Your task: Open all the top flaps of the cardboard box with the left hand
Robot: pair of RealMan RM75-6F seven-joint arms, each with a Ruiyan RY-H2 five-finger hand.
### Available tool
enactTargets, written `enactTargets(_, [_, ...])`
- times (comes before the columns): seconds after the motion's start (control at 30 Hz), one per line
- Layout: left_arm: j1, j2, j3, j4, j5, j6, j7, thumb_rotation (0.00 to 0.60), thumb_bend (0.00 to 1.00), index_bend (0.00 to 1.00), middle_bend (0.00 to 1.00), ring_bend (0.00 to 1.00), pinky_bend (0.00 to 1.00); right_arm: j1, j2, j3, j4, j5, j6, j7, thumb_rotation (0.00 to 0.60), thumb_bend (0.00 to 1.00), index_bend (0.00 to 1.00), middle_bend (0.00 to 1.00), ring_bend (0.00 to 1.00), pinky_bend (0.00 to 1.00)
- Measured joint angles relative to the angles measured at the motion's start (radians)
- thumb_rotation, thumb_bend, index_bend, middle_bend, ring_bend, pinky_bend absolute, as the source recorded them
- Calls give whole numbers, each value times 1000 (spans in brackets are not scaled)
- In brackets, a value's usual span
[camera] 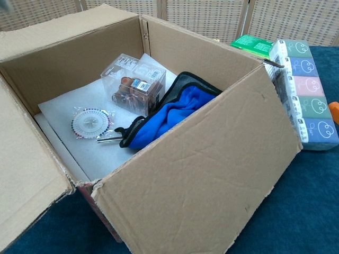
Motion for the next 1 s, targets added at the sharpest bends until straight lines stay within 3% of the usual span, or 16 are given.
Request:
enactTargets(0.1, [29,-42,60,10,110,123,11,541,0,208,0,0,66,-1,2,-1,-1,1,0,5,600,0,0,0,0,0])
enactTargets(0.2, [52,-87,127,35,205,219,11,595,0,165,0,0,58,-1,3,0,-1,4,0,5,600,0,0,0,0,0])
enactTargets(0.43, [90,-137,225,122,360,374,-38,600,0,137,0,0,36,2,-3,1,-1,10,-7,-10,600,0,0,0,0,0])
enactTargets(0.77, [129,-182,387,350,654,660,-242,600,0,133,0,0,3,4,-8,2,-1,13,-9,-17,600,0,0,0,0,0])
enactTargets(1.0, [128,-247,511,510,733,788,-367,600,0,131,0,0,3,4,-10,3,-1,17,-10,-19,600,0,0,0,0,0])
